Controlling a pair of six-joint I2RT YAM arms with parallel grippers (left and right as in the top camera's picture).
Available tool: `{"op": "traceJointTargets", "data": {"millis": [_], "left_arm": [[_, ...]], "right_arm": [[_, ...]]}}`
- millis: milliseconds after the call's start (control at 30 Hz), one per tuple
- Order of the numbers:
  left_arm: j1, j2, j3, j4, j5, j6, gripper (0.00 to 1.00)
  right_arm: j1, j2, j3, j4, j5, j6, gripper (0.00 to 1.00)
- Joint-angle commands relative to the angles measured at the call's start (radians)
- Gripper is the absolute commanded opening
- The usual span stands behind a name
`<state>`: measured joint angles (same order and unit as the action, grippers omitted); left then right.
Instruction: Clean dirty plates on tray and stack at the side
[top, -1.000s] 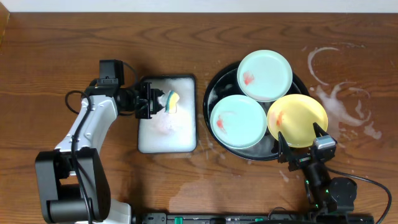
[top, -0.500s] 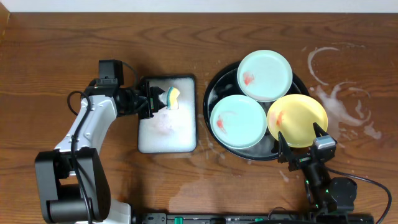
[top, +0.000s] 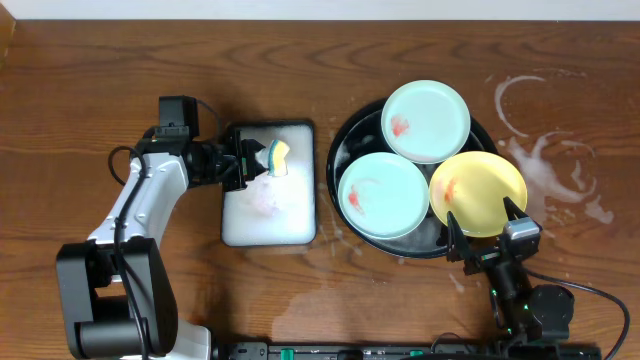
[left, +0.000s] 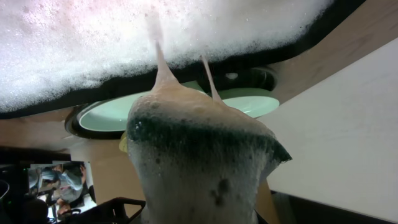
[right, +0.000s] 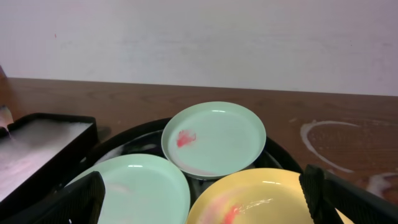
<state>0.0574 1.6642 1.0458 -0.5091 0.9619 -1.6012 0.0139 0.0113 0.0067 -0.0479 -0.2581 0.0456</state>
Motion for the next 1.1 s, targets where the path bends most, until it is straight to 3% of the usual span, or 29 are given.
{"op": "traceJointTargets", "data": {"millis": [0,933,1067], "left_arm": [[0.005,-0.009,0.003,-0.003,-0.018,-0.016,0.08],[0.005,-0.009,0.003,-0.007,-0.067,-0.014,0.08],[0.003,-0.009,0.003,-0.007,-0.153,0.106,0.07]], "right_arm": [[-0.007,-0.005,-0.001,-0.005,-0.005,0.013,0.99],[-0.007,-0.005,-0.001,-0.005,-0.005,0.013,0.99],[-0.007,-0.005,-0.001,-0.005,-0.005,0.013,0.99]]}}
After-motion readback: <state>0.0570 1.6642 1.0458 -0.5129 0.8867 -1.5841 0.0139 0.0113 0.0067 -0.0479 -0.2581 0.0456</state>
